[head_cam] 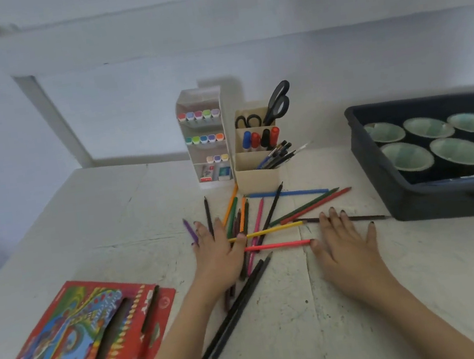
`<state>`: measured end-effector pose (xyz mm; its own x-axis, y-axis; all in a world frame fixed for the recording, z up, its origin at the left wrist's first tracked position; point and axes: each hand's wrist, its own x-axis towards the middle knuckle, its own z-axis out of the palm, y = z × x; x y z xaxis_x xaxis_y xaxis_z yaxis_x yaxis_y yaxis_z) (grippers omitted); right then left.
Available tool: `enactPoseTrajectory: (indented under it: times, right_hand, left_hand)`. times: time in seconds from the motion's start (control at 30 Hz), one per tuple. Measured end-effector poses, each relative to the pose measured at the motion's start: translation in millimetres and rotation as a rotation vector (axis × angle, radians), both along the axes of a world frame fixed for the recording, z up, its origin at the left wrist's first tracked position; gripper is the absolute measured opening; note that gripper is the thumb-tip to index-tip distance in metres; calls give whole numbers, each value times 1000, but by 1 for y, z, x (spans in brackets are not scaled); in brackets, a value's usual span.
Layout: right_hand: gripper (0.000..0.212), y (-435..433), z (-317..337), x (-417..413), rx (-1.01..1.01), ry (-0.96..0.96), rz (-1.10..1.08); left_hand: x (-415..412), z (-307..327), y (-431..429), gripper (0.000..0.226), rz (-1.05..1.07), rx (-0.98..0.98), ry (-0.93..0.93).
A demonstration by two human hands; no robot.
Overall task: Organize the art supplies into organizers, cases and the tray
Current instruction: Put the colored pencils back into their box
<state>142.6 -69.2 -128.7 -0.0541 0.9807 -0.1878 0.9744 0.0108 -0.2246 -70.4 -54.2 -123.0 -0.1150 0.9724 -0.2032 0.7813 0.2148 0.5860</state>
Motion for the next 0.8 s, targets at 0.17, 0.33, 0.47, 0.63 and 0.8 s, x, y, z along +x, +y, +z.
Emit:
enactPoseTrajectory:
  times: [0.17, 0.33, 0.47, 0.63, 0.8]
  right_hand:
    - [71, -12, 4, -30, 102, 18, 277]
    - [67, -27, -10, -55, 174, -104, 545]
    - [63, -19, -19, -53, 166, -148, 494]
    - [66, -1, -14, -40, 201, -105, 372]
    - [66, 15, -17, -36, 223, -106, 304]
  left_hand:
    - [-8, -3, -14, 54, 30, 177, 0]
    - [-4, -15, -28, 57, 63, 74, 26]
    - [0, -21, -31, 58, -6, 115, -53]
    - [1, -16, -55, 76, -29, 79, 47]
    - [6, -23, -69, 105, -206, 39, 356]
